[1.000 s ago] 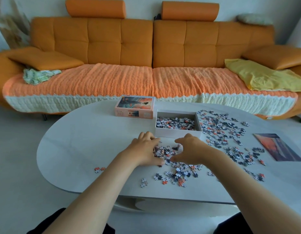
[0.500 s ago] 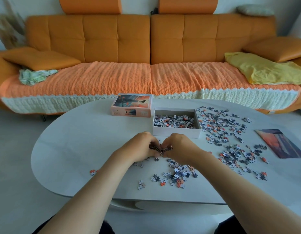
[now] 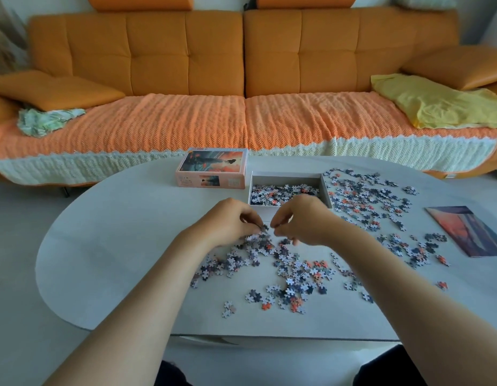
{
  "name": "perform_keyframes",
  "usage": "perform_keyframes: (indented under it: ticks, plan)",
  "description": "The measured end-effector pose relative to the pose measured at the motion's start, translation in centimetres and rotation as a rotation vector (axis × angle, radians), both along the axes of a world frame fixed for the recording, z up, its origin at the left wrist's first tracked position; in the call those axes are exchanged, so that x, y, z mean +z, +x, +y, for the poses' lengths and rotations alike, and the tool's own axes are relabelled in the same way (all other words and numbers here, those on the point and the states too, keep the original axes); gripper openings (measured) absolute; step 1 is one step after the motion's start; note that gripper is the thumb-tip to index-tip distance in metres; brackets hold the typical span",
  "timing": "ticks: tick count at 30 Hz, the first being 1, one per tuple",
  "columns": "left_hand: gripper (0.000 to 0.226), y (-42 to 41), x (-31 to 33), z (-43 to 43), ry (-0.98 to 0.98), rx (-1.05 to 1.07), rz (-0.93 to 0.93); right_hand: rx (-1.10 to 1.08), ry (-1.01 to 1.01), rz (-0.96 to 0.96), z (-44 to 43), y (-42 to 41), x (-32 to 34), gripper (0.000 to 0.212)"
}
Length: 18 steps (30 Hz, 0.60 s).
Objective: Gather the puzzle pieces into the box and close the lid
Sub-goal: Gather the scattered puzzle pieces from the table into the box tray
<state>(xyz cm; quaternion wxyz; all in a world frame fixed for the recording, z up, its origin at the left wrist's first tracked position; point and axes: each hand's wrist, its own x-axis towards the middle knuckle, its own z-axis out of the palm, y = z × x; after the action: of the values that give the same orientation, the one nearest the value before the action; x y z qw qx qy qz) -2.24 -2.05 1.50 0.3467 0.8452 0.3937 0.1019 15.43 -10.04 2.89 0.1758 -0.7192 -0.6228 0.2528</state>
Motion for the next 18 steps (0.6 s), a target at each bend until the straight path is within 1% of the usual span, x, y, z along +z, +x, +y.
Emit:
perform_keyframes:
  ticks: [3, 5, 6, 8, 10, 13, 14, 15, 18]
  plan:
    - [0.010, 1.0, 1.0, 0.8, 0.021, 0.035, -0.115, -0.082, 0.110, 0.062, 0.7, 1.3, 1.2, 0.006]
    - [0.015, 2.1, 1.3, 1.7, 0.071, 0.071, -0.188, -0.167, 0.225, 0.104, 1.3, 2.1, 1.5, 0.007]
    - [0.015, 2.8, 1.3, 2.1, 0.093, 0.089, -0.224, -0.202, 0.293, 0.088, 1.6, 2.4, 1.5, 0.006]
    - [0.010, 4.1, 1.0, 2.6, 0.142, 0.124, -0.281, -0.237, 0.391, -0.003, 2.4, 2.9, 1.2, 0.007]
    - [0.011, 5.3, 0.3, 3.0, 0.192, 0.139, -0.296, -0.238, 0.378, -0.075, 3.0, 3.4, 0.7, 0.011]
    - [0.023, 6.1, -0.4, 3.1, 0.236, 0.068, -0.212, -0.129, 0.170, -0.197, 3.3, 3.8, -0.1, 0.019]
    - [0.026, 6.2, -0.5, 3.1, 0.232, 0.041, -0.189, -0.086, 0.136, -0.239, 3.2, 3.8, -0.2, 0.020]
    - [0.027, 6.2, -0.5, 3.2, 0.228, 0.021, -0.179, -0.069, 0.139, -0.251, 3.2, 3.8, -0.2, 0.021]
    - [0.026, 5.8, -0.1, 3.3, 0.287, -0.002, -0.181, -0.120, 0.213, -0.169, 3.1, 3.9, -0.2, 0.020]
